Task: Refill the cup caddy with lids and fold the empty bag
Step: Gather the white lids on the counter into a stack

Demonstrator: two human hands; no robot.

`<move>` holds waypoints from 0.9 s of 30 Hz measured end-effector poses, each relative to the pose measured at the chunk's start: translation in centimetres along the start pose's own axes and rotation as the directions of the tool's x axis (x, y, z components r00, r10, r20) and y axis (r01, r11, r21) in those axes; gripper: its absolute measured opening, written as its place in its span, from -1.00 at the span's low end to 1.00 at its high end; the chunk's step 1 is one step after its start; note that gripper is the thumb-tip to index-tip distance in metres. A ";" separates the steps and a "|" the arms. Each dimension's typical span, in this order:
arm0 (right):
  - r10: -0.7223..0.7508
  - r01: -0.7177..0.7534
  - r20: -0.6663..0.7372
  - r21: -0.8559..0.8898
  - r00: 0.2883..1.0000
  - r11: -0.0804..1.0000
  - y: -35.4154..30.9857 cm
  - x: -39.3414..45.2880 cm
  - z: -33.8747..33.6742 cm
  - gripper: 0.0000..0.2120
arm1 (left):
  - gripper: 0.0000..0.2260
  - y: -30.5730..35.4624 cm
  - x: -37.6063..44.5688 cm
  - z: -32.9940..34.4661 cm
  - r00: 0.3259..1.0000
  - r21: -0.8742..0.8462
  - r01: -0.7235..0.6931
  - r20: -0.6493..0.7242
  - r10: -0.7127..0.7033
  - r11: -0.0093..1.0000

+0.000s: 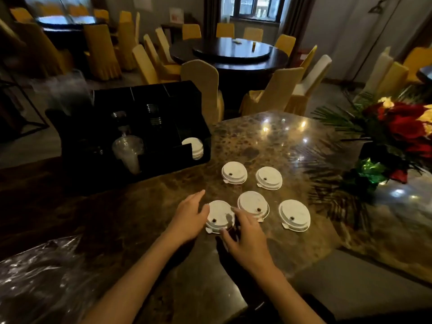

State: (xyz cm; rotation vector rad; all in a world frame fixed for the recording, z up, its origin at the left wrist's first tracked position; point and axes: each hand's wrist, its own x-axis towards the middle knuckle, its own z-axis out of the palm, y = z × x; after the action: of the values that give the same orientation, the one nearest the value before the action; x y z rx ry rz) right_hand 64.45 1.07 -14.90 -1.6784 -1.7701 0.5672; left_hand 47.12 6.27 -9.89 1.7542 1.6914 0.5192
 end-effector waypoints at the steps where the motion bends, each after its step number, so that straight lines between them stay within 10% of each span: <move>1: 0.003 -0.003 0.010 0.013 1.000 1.000 0.3 0.0 0.4 -0.40 | -0.55 -0.4 0.4 0.4 1.000 -0.013 0.014 -0.007 -0.014 1.000; 12: 0.055 -0.061 0.044 0.136 0.998 0.989 0.9 0.2 1.7 -0.36 | -0.37 -3.5 1.1 1.8 0.991 -0.001 -0.055 0.122 0.055 0.998; 27: -0.028 0.016 0.106 0.110 0.994 0.994 5.2 4.8 -7.4 -0.19 | -0.33 2.0 1.5 5.9 0.976 -0.240 -0.191 -0.153 0.157 0.952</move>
State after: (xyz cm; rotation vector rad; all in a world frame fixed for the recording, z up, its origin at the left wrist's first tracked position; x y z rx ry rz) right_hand 73.34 5.53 -12.53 -1.5785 -1.7971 0.7432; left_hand 52.73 6.79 -13.01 1.7192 1.4867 0.9087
